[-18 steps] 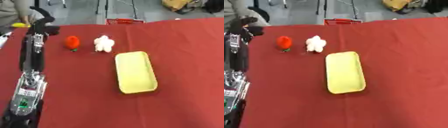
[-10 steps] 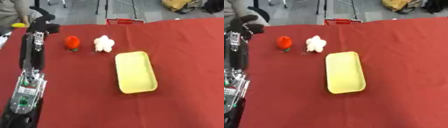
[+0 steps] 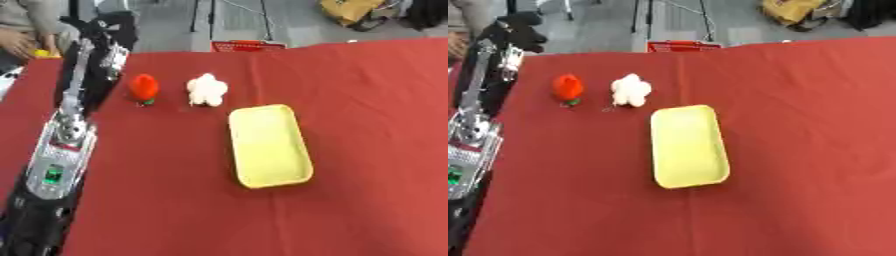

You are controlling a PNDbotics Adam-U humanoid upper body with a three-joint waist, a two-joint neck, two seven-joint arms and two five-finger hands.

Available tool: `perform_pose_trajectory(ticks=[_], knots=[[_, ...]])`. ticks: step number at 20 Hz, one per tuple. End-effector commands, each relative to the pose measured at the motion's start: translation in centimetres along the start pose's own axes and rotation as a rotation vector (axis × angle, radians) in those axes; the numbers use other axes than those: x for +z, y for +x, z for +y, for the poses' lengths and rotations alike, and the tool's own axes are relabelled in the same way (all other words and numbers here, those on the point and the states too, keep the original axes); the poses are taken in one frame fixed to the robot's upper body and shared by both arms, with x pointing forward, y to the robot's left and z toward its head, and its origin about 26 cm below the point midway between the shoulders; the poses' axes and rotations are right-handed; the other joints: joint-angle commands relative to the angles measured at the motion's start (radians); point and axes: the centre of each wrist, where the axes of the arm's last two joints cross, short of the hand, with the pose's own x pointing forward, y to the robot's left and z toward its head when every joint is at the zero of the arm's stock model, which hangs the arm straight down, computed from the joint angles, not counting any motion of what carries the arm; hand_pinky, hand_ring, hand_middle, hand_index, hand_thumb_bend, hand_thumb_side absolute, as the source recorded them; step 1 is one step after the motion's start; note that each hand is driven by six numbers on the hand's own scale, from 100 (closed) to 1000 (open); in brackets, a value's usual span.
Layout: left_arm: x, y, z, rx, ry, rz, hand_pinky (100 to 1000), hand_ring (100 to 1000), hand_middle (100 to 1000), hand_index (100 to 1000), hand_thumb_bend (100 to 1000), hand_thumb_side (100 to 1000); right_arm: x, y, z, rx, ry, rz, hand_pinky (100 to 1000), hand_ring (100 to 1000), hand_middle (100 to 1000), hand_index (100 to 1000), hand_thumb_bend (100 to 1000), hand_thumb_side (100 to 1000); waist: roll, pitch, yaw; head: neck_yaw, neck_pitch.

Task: Pick up objects on the table and place them in the box.

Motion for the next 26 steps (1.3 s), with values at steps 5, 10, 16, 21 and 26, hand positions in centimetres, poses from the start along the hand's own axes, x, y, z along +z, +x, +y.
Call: perform_pose_trajectory(ticks=[5, 10, 16, 21, 26], knots=[[-4.6, 0.5, -0.2, -0.352, -0.218, -0.007, 758, 784, 824, 870, 573, 770, -0.4, 0.3, -0.2, -0.004, 0.016, -0.022, 702, 689, 821, 925, 367, 727, 0.000, -0.041, -0.012, 0.004, -0.004], [-7.9, 0.0, -1.6, -0.604, -0.433, -0.010, 796, 829, 862, 905, 610, 656, -0.3, 0.3, 0.0, -0.014, 0.029, -0.019, 702, 689, 821, 925, 366, 727, 0.000, -0.050, -0.025, 0.007, 0.001], [-10.2, -1.8, -3.1, -0.757, -0.686, 0.033, 806, 836, 844, 898, 640, 564, -0.4, 0.3, 0.3, -0.025, 0.052, -0.023, 701, 688, 821, 925, 366, 726, 0.007, -0.055, -0.048, 0.016, 0.006], [-11.0, -3.1, -4.3, -0.788, -0.798, 0.118, 810, 830, 839, 892, 633, 534, -0.5, 0.4, 0.5, -0.033, 0.065, -0.029, 701, 687, 821, 925, 366, 726, 0.011, -0.055, -0.066, 0.023, 0.005], [-11.4, -4.0, -5.1, -0.788, -0.845, 0.216, 811, 831, 843, 891, 614, 536, -0.6, 0.5, 0.7, -0.043, 0.081, -0.036, 701, 686, 821, 926, 366, 726, 0.016, -0.053, -0.089, 0.030, 0.002]])
